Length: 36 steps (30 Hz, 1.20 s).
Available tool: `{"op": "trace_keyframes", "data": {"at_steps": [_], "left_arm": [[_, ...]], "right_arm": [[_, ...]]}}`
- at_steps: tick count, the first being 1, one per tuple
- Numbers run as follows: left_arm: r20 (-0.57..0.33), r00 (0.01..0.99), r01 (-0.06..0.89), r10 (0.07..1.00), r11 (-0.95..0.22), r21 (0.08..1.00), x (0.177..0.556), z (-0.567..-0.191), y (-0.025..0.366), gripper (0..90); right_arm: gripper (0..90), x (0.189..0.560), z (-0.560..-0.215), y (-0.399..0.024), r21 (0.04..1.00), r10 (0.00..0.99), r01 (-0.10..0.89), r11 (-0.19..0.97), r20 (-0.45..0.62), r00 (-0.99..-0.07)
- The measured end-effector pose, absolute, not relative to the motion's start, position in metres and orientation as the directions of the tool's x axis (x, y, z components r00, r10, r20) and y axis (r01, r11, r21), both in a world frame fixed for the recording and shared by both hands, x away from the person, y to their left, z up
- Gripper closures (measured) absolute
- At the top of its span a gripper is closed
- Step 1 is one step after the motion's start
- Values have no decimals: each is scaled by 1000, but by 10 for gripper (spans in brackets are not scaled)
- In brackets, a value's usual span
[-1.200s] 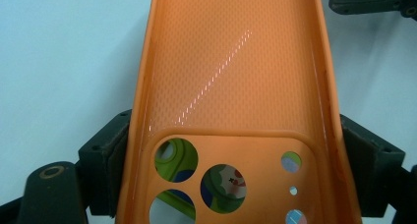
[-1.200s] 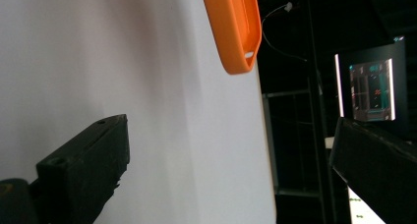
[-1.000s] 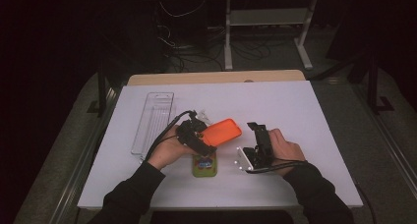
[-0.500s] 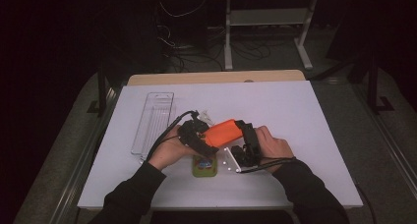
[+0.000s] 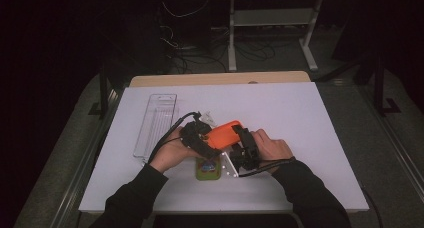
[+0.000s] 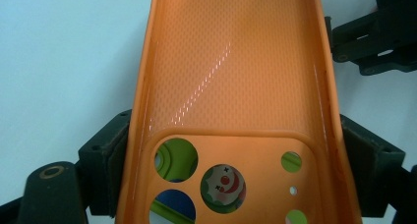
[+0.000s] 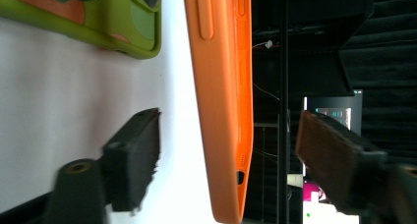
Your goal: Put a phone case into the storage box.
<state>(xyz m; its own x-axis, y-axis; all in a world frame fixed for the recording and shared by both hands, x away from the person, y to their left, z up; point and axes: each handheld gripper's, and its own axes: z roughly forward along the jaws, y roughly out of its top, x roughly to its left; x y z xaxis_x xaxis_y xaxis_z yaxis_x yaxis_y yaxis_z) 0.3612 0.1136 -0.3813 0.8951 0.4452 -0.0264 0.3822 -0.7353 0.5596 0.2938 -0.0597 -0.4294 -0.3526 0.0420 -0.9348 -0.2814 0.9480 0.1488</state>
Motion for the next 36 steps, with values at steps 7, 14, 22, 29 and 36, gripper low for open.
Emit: {"op": "trace_keyframes", "data": {"at_steps": [7, 14, 22, 29, 36], "left_arm": [[-25, 893, 383, 450, -729, 567, 361, -380, 114, 158], [-28, 895, 382, 446, -732, 564, 360, -380, 113, 158], [-30, 896, 382, 444, -733, 562, 361, -381, 113, 158], [-35, 896, 384, 443, -731, 564, 361, -380, 113, 158], [-30, 900, 376, 435, -739, 558, 361, -381, 113, 155]], "right_arm": [[435, 291, -433, -59, 145, 36, -315, 938, -944, -329], [571, 289, -434, -59, 139, 29, -320, 937, -946, -324], [688, 289, -434, -59, 122, 14, -339, 933, -952, -305], [760, 288, -434, -59, 117, 2, -345, 931, -949, -316], [778, 287, -436, -57, 102, -15, -339, 935, -946, -325]]}}
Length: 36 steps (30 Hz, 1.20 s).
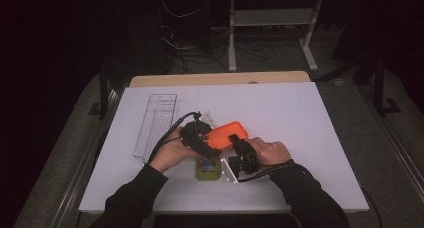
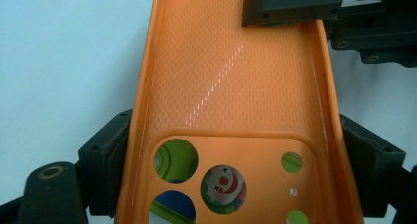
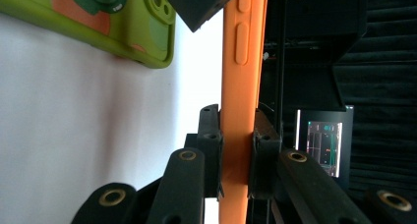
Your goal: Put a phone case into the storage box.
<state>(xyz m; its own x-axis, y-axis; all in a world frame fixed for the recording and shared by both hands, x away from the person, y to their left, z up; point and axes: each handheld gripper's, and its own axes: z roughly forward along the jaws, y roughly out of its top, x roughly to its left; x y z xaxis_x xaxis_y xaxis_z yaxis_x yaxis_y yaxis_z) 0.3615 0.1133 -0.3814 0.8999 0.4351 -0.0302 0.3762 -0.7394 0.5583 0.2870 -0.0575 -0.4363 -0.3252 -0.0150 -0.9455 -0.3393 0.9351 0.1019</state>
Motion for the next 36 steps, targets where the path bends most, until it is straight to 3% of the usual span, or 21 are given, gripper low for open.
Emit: {"op": "trace_keyframes", "data": {"at_steps": [8, 15, 28, 36], "left_arm": [[-45, 891, 386, 451, -703, 597, 358, -382, 113, 131], [-29, 899, 366, 437, -711, 601, 360, -376, 121, 2], [-36, 896, 362, 443, -681, 637, 362, -370, 142, 0], [-29, 897, 357, 442, -683, 637, 362, -369, 148, 0]], "right_arm": [[783, 285, -436, -58, 109, -4, -344, 933, -950, -312], [783, 287, -437, -62, 128, 18, -321, 939, -946, -324], [782, 295, -433, -74, 137, 34, -293, 946, -943, -331], [782, 299, -432, -83, 198, 95, -248, 948, -923, -374]]}}
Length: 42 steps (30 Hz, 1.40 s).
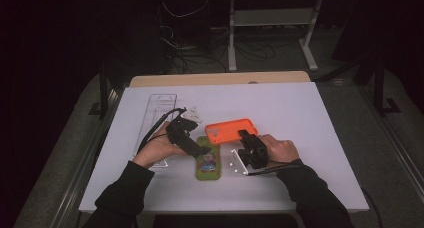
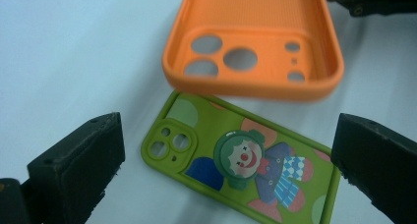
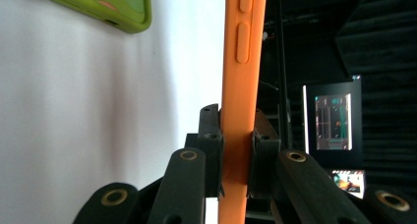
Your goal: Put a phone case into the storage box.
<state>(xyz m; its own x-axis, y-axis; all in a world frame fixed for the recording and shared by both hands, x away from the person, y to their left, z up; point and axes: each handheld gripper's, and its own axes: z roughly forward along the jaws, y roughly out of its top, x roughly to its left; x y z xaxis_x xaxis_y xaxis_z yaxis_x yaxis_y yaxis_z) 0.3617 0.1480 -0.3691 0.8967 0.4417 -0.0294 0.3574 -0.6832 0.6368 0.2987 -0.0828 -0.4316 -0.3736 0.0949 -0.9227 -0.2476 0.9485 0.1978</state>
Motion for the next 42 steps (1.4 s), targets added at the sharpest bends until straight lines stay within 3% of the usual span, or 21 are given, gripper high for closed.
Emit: {"op": "trace_keyframes", "data": {"at_steps": [10, 20, 27, 31, 42], "left_arm": [[-12, 903, 347, 430, -711, 612, 363, -371, 148, 0], [-7, 901, 343, 434, -703, 623, 363, -371, 148, 0], [-15, 893, 357, 451, -684, 636, 363, -370, 148, 0], [-18, 888, 365, 459, -681, 635, 363, -370, 148, 0], [-10, 884, 367, 468, -678, 637, 364, -369, 149, 0]], "right_arm": [[782, 305, -423, -90, 323, 207, -201, 925, -871, -445], [782, 313, -416, -97, 497, 368, -108, 861, -755, -543], [782, 318, -410, -103, 645, 509, 10, 764, -594, -623], [781, 322, -407, -108, 740, 599, 100, 665, -448, -664], [782, 335, -401, -123, 846, 687, 286, 451, -125, -716]]}}
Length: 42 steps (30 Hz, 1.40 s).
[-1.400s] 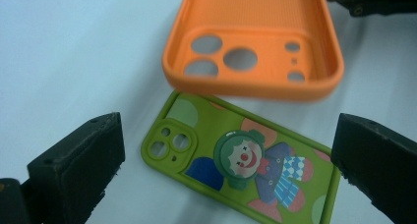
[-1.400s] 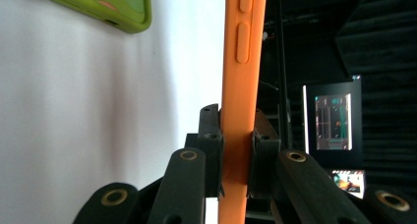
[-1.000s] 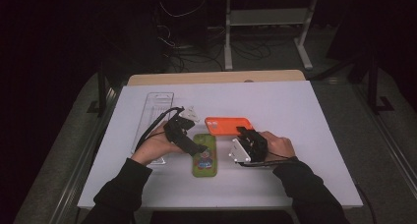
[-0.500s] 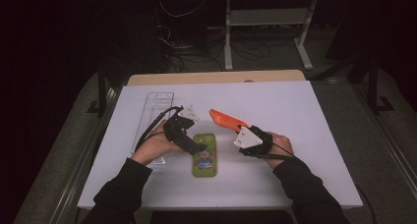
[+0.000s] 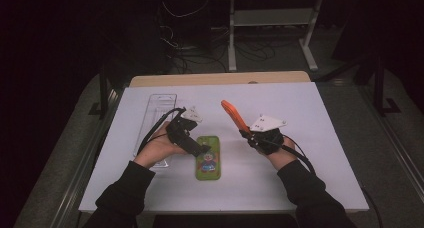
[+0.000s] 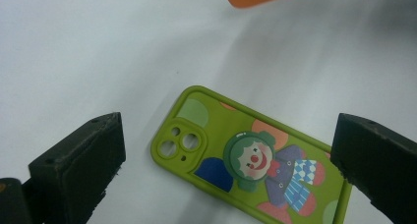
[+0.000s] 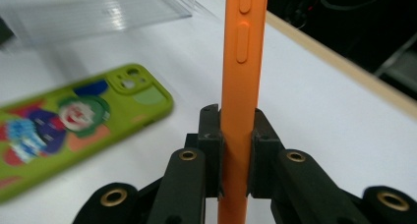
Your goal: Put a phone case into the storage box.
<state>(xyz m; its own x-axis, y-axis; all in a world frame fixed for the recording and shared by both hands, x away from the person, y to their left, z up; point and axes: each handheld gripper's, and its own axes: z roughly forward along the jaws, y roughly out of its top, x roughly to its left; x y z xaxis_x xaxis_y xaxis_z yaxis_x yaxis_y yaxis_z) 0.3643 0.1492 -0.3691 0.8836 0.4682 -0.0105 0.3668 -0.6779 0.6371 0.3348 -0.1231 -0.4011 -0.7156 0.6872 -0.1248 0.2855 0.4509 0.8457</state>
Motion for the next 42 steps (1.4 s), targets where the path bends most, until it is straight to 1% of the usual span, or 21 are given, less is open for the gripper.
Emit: {"op": "trace_keyframes", "data": {"at_steps": [3, 7, 10, 16, 19, 25, 26, 27, 31, 42], "left_arm": [[-18, 882, 372, 470, -673, 639, 365, -369, 150, 0], [-12, 879, 368, 476, -664, 651, 365, -368, 151, 0], [-21, 874, 376, 485, -649, 662, 366, -366, 152, 0], [-53, 849, 390, 526, -555, 734, 368, -360, 154, 0], [-98, 830, 413, 549, -488, 769, 369, -359, 152, 0], [-119, 830, 414, 546, -457, 787, 372, -357, 145, 0], [-112, 837, 402, 536, -461, 791, 373, -357, 145, 0], [-137, 830, 416, 540, -436, 798, 373, -357, 143, 0], [-167, 829, 422, 533, -401, 814, 377, -356, 138, 0], [-209, 827, 427, 522, -341, 837, 384, -354, 127, 0]], "right_arm": [[782, 339, -402, -127, 858, 694, 321, 402, -56, -718], [783, 344, -403, -132, 860, 697, 421, 286, 115, -708], [783, 345, -405, -134, 862, 694, 449, 234, 176, -698], [784, 343, -404, -132, 862, 703, 454, 228, 177, -688], [784, 342, -404, -128, 867, 702, 444, 227, 170, -691], [783, 337, -403, -119, 866, 694, 443, 233, 171, -699], [783, 337, -403, -117, 866, 693, 444, 232, 172, -700], [783, 336, -403, -116, 868, 690, 436, 236, 166, -704], [783, 334, -402, -109, 871, 682, 434, 231, 173, -711], [784, 331, -402, -98, 878, 666, 415, 239, 162, -728]]}}
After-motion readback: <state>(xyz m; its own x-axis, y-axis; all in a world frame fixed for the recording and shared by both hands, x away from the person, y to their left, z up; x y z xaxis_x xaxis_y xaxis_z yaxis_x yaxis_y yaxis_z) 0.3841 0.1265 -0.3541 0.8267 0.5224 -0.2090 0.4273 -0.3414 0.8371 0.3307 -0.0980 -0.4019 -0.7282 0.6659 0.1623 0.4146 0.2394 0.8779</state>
